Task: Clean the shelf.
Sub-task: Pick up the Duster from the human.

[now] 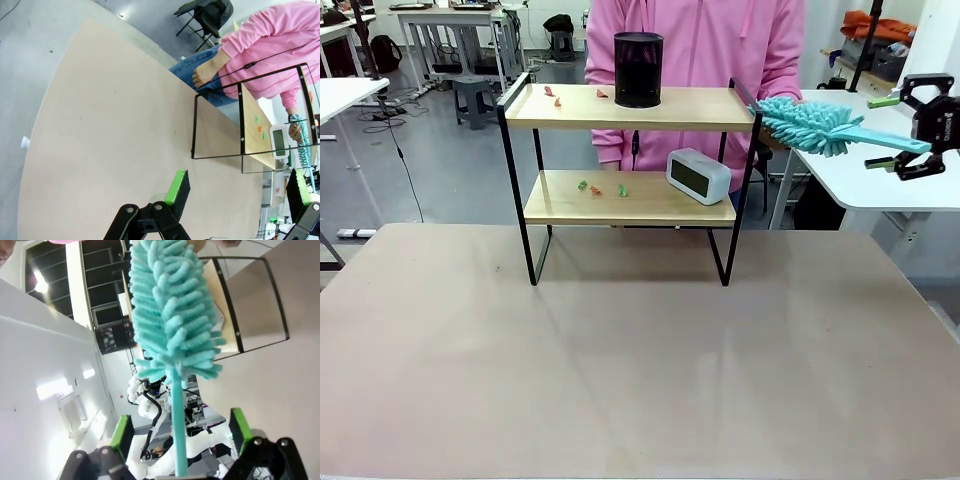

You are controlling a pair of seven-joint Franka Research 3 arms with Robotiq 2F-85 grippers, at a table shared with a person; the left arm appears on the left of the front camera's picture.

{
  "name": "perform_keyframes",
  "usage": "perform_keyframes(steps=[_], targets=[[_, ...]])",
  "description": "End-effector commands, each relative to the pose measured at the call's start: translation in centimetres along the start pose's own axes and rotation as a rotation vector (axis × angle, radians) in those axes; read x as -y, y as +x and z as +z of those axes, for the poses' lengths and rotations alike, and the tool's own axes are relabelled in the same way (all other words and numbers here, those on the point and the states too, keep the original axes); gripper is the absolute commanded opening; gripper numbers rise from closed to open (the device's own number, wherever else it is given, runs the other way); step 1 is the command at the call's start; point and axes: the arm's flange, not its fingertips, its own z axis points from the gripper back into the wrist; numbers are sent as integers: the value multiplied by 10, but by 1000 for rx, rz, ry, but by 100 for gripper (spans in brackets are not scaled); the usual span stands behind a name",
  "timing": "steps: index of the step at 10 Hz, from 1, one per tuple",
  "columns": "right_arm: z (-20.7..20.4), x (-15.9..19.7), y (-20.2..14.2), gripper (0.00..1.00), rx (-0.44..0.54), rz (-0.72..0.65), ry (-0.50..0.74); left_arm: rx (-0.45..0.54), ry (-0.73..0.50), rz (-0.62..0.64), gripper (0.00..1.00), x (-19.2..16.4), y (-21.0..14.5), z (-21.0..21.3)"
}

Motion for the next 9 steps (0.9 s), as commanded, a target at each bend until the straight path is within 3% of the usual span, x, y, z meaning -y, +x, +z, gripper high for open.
perform_keyframes(steps=[1, 5, 6, 7, 8, 9], targets=[[1, -9, -3, 100, -34, -5, 52, 0, -13, 10, 100, 2, 0, 1], [3, -7, -7, 100, -89, 6, 54, 0, -13, 10, 100, 2, 0, 1], [3, -7, -8, 93, -95, 14, 48, 0, -13, 10, 100, 2, 0, 1], [3, -6, -10, 45, -114, 33, 30, 0, -13, 10, 100, 2, 0, 1], [1, -5, -10, 37, -123, 27, 26, 0, -13, 10, 100, 2, 0, 1], [-2, -5, -11, 0, -128, 28, 24, 0, -13, 10, 100, 2, 0, 1]])
